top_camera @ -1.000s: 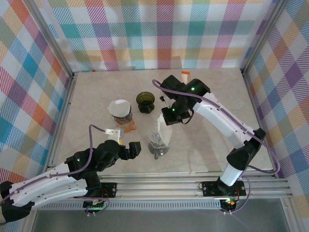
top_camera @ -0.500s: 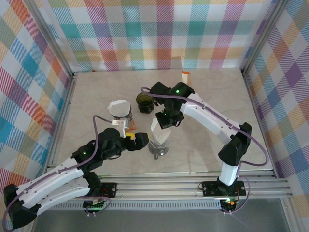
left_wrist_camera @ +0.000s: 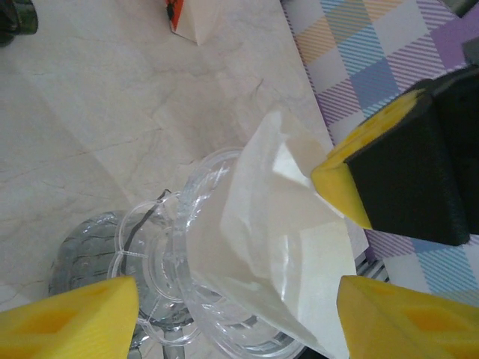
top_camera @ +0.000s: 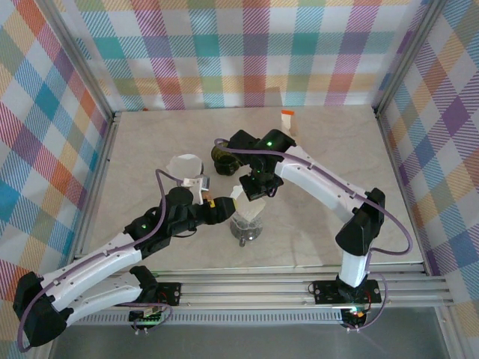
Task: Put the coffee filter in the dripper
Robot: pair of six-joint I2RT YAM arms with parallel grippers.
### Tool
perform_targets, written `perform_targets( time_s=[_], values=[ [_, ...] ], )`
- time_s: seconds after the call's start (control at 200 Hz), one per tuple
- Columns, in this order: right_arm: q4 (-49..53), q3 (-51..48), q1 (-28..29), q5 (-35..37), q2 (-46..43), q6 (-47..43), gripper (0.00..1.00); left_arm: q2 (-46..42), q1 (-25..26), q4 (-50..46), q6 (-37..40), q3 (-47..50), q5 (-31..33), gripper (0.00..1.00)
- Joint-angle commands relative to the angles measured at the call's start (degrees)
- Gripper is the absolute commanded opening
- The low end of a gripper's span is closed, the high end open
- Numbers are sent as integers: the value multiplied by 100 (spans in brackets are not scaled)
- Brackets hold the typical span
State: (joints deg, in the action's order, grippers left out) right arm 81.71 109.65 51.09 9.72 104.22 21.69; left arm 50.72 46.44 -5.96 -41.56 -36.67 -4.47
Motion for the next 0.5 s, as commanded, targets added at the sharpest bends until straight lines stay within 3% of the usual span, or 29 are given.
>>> perform_targets(
  time_s=[0.0,0.2,0.33,0.495],
  values=[
    [2,25,50,92,-29,21,0,61,-75,-100,9,-200,156,68],
    [-50,-29,69,103,-46,26,0,244,-126,23,7,-199,52,72],
    [-110,-86,78,114,-94,49,0,362,-163,-46,-27,-218,61,61],
    [-266,-149,78,148,-252,89,15,387,-190,-68,-71,-168,17,59]
  ],
)
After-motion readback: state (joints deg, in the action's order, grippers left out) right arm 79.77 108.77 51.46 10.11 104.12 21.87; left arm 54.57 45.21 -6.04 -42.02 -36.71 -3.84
